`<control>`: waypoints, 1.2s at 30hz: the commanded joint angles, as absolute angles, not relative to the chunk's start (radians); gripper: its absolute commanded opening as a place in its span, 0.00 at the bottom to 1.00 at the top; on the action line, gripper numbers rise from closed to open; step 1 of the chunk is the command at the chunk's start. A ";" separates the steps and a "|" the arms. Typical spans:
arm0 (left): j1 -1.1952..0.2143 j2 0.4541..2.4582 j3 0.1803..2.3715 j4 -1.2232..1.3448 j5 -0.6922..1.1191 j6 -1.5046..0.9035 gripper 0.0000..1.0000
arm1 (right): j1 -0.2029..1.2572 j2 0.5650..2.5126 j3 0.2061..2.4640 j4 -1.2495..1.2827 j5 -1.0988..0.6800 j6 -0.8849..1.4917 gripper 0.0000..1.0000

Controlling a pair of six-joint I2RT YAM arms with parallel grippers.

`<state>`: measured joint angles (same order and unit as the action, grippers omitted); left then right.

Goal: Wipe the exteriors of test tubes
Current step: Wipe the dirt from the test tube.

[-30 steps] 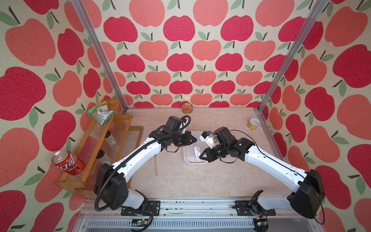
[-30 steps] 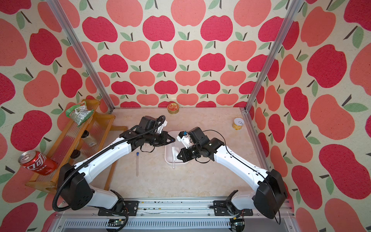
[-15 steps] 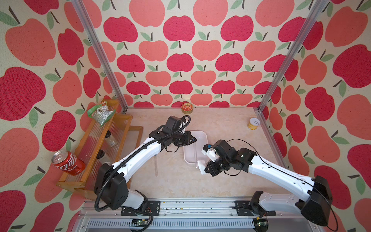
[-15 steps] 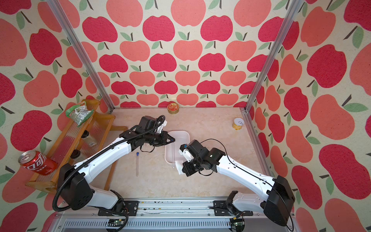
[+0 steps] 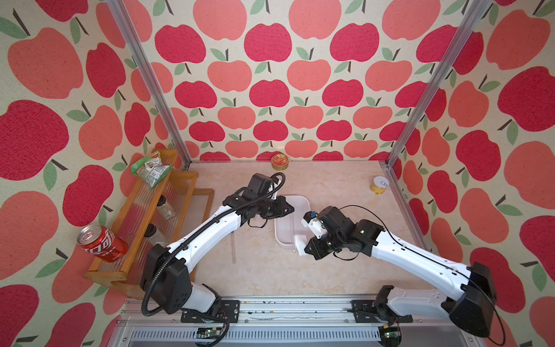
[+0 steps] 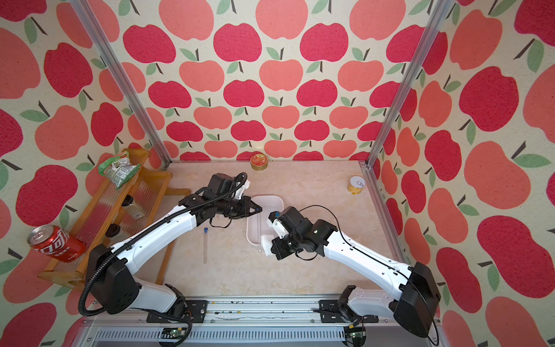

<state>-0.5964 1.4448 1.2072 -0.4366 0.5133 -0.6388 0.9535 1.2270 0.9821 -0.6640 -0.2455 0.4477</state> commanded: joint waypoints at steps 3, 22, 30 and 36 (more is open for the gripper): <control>-0.606 1.438 1.219 -0.432 0.528 -0.652 0.00 | 0.947 1.231 0.995 -0.626 -0.292 0.471 0.00; -0.637 1.417 1.175 -0.415 0.537 -0.650 0.00 | 0.807 1.283 1.078 -0.555 -0.451 0.450 0.00; -0.645 1.399 1.145 -0.406 0.539 -0.650 0.00 | 0.765 1.328 1.126 -0.542 -0.476 0.440 0.00; -0.638 1.397 1.150 -0.410 0.529 -0.648 0.00 | 0.769 1.322 1.087 -0.522 -0.513 0.454 0.00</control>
<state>-0.6399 1.4185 1.1572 -0.4171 0.5243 -0.6415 0.7692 1.3235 1.0977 -0.5381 -0.4721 0.4599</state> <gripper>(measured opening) 0.119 0.069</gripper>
